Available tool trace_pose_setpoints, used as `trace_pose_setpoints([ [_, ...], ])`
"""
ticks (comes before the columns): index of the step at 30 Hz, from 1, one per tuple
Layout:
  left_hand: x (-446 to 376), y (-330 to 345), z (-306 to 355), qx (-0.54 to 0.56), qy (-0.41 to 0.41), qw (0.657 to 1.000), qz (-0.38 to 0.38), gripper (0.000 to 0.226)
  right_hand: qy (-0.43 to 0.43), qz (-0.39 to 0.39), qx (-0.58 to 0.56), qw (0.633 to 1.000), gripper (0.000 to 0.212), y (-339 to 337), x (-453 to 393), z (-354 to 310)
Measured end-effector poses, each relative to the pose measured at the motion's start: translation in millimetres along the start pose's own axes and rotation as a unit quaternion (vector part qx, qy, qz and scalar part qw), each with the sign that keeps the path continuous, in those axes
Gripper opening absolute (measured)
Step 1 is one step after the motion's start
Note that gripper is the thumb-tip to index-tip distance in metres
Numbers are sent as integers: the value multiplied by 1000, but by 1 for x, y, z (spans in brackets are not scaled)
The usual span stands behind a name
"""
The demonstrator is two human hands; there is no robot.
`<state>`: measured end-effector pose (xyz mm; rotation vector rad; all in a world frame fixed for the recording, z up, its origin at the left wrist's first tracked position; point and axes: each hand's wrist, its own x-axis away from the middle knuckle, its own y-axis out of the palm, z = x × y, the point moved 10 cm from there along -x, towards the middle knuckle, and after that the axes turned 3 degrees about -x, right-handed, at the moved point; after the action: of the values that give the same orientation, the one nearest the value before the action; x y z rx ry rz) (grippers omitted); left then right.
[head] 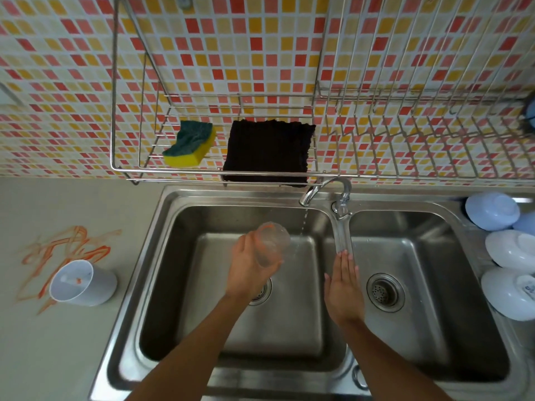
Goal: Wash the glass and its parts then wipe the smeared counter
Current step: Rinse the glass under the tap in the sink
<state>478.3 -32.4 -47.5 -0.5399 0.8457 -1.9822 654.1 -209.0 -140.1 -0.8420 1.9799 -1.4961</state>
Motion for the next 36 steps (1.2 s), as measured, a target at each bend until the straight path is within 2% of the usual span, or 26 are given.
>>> trace_pose_setpoints([
  [2, 2, 15, 2, -36, 12, 998, -39, 78, 2, -1, 1, 1000, 63, 0, 0, 0],
  [5, 1, 25, -5, -82, 0, 996, -48, 71, 3, -5, 3, 1000, 63, 1, 0, 0],
  [9, 1, 43, -14, -138, -4, 984, -116, 64, 2, -7, 8, 1000, 63, 2, 0, 2],
  [14, 0, 45, -24, -187, -11, 973, -132, 78, -1, -5, 9, 1000, 63, 1, 1, -1],
  [22, -8, 51, -30, -288, 12, 947, -139, 77, 2, -5, 4, 1000, 63, 0, 1, -2],
  [27, -13, 58, -26, -358, 29, 916, -177, 87, 2, -8, 7, 1000, 63, 0, 1, -2],
  [32, -17, 60, -33, -441, 4, 873, -211, 97, 1, -23, 24, 999, 65, 4, 2, 0],
  [36, -18, 55, -41, -466, -4, 860, -209, 96, 0, -18, 15, 1000, 64, 2, 3, -1],
])
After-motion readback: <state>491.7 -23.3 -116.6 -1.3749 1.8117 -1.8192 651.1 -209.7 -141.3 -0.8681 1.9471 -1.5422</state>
